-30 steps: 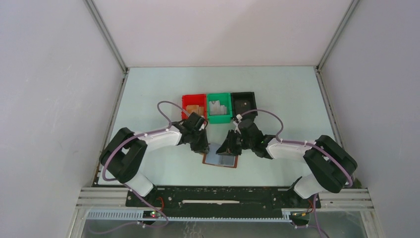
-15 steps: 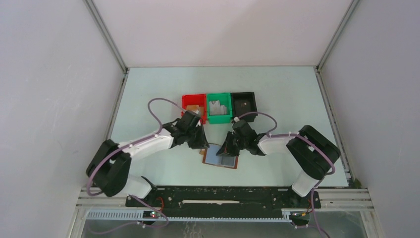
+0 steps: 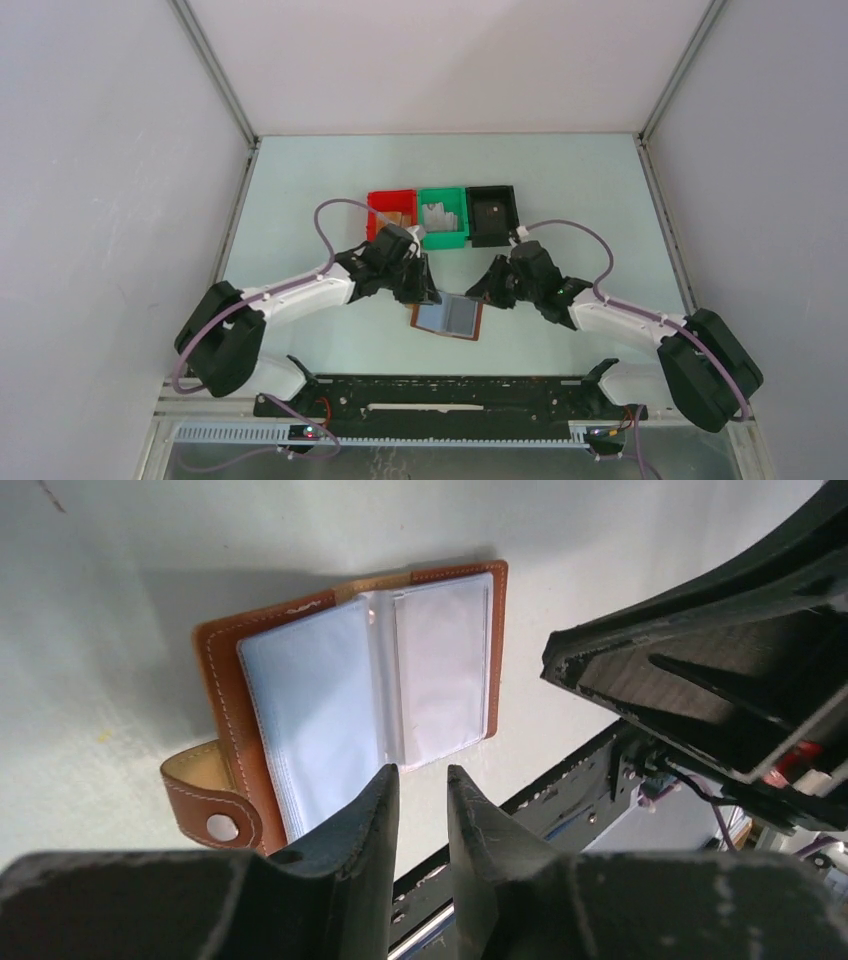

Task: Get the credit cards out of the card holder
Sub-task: Remove the credit card from the card holder.

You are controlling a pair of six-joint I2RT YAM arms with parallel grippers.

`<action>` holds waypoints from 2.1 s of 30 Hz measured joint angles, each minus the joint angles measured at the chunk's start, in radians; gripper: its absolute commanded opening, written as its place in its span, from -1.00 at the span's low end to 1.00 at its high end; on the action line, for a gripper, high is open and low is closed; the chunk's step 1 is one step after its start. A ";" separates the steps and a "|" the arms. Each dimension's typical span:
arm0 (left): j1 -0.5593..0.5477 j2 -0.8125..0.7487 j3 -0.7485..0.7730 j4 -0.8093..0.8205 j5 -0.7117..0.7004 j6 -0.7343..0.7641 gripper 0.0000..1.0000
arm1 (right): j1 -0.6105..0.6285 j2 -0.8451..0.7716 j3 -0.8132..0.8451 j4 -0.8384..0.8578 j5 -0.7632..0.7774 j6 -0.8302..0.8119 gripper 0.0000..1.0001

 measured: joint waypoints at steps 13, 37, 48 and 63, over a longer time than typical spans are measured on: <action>-0.003 0.181 0.032 -0.039 -0.061 0.033 -0.45 | -0.012 -0.023 -0.128 -0.019 0.005 0.037 -0.34; -0.001 0.215 0.030 0.009 -0.050 0.032 -0.47 | 0.005 0.060 -0.128 0.073 -0.028 0.048 -0.36; 0.000 0.216 0.028 0.019 -0.049 0.032 -0.47 | 0.039 0.169 -0.119 0.194 -0.057 0.072 -0.36; 0.002 0.216 0.023 0.025 -0.043 0.033 -0.47 | 0.058 0.250 -0.067 0.316 -0.130 0.118 -0.35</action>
